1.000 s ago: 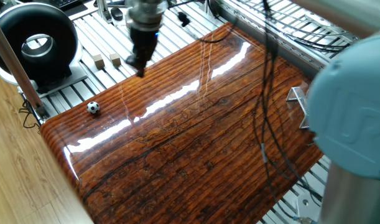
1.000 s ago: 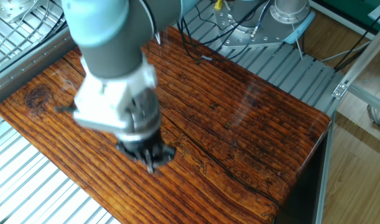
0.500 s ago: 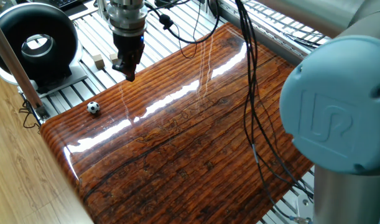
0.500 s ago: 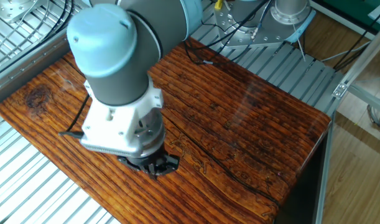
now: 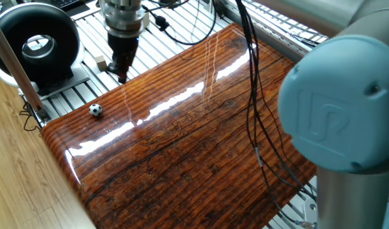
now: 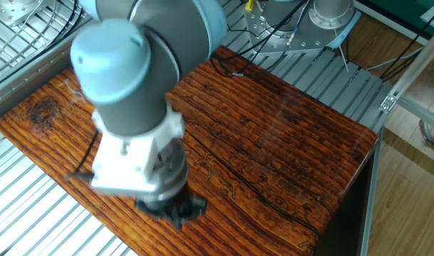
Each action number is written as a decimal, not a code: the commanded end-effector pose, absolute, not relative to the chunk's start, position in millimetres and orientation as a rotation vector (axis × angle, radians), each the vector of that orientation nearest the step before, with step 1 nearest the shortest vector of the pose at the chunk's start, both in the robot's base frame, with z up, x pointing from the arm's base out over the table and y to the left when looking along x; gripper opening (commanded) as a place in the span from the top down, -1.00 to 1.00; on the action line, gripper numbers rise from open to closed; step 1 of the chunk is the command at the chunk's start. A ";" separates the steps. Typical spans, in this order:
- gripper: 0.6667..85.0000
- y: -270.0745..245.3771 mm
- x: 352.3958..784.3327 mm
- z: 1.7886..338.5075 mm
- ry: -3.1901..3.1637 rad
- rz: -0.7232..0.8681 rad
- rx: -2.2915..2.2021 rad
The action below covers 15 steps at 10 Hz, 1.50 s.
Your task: Push the soccer ball into the goal
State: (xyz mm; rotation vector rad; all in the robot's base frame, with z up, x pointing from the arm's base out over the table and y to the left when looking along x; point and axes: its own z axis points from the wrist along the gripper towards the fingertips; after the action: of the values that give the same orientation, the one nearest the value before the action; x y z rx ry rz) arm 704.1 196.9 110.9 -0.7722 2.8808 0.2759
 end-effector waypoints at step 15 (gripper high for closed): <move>0.99 293.0 743.3 52.7 2.772 0.432 -0.701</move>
State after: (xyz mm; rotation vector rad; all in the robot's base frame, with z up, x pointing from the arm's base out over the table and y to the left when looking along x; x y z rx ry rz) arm 749.2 294.3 53.3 -0.7056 2.7600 0.4419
